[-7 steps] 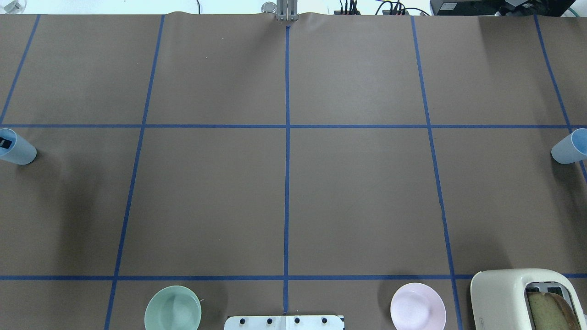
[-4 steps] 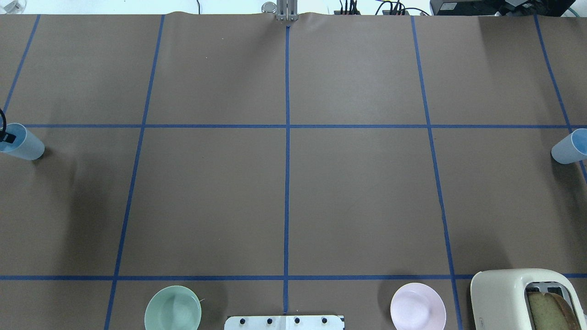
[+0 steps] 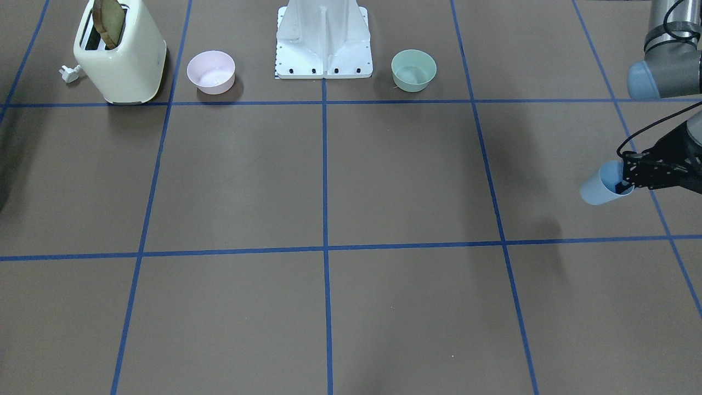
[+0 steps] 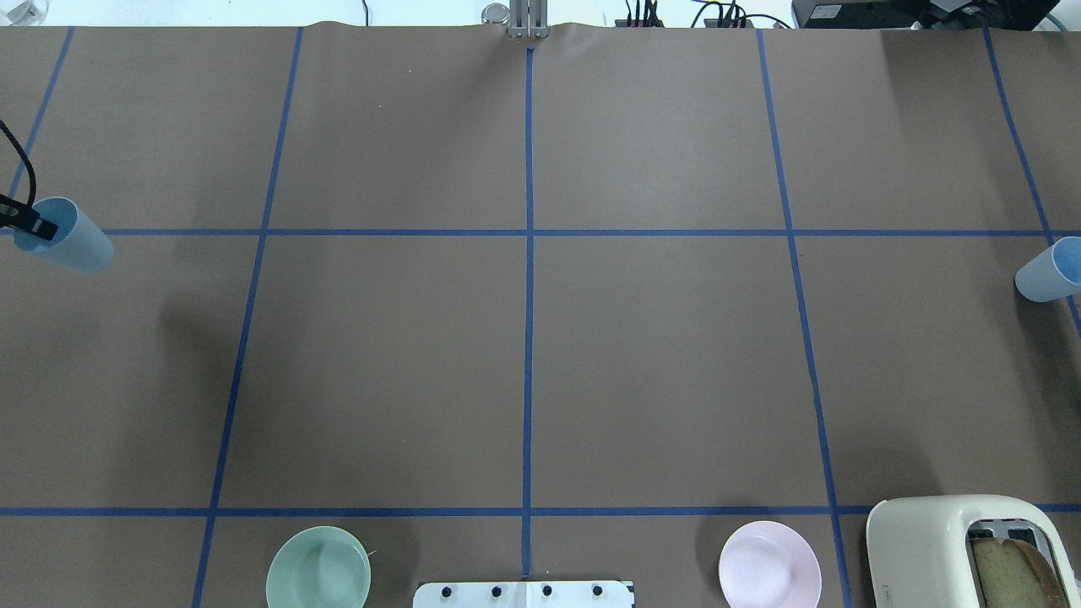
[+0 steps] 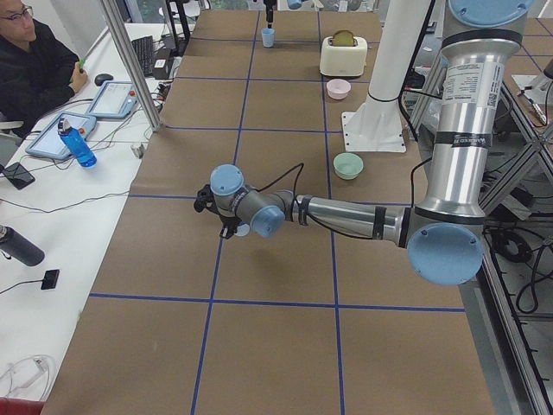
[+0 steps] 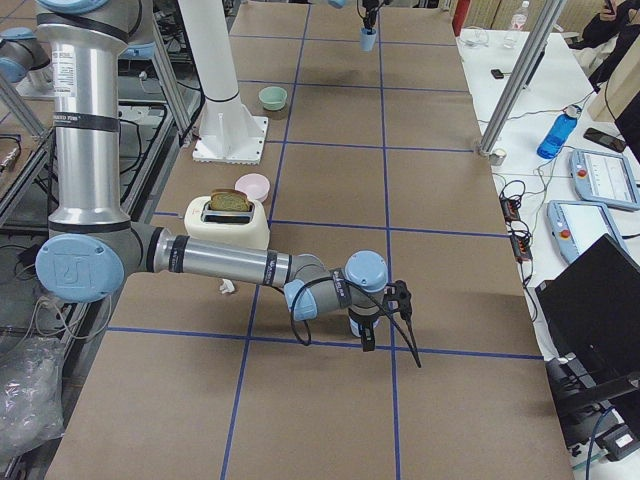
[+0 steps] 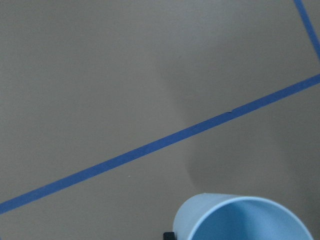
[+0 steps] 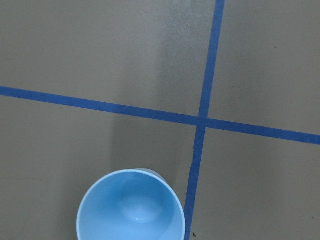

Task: Stack blue cups with both arms
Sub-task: 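Grasp the light-blue cup near the left arm with the left gripper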

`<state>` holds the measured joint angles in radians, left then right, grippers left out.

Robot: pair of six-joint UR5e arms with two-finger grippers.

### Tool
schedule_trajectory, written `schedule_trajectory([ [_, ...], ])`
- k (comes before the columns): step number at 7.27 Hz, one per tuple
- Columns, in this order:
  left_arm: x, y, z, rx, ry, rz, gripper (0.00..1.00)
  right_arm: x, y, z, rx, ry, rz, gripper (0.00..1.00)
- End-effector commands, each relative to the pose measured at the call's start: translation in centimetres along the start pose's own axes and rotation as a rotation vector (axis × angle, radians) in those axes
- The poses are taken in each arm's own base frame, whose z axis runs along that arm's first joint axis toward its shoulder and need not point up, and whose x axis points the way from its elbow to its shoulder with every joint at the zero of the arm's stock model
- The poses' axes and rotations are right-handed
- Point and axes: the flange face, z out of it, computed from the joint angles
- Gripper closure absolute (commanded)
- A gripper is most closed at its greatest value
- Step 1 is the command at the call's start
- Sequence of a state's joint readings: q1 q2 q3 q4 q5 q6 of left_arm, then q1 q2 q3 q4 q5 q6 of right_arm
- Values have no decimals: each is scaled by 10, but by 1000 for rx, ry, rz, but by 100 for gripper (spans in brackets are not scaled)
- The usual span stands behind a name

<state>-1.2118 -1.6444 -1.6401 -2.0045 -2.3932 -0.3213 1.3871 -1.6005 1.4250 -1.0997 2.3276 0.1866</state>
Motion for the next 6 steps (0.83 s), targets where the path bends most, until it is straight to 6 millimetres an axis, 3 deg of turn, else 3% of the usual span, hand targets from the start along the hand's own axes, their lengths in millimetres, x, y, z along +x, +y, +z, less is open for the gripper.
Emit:
schedule_trajectory([
  [1, 44, -7, -33, -11, 26, -27, 100, 1, -7, 9, -13, 2, -2, 0],
  [4, 86, -17, -52, 20, 55, -106, 100, 3, -10, 18, -27, 10, 3, 0],
  [6, 130, -38, -44, 16, 87, -149, 100, 3, -9, 21, -34, 11, 3, 0],
])
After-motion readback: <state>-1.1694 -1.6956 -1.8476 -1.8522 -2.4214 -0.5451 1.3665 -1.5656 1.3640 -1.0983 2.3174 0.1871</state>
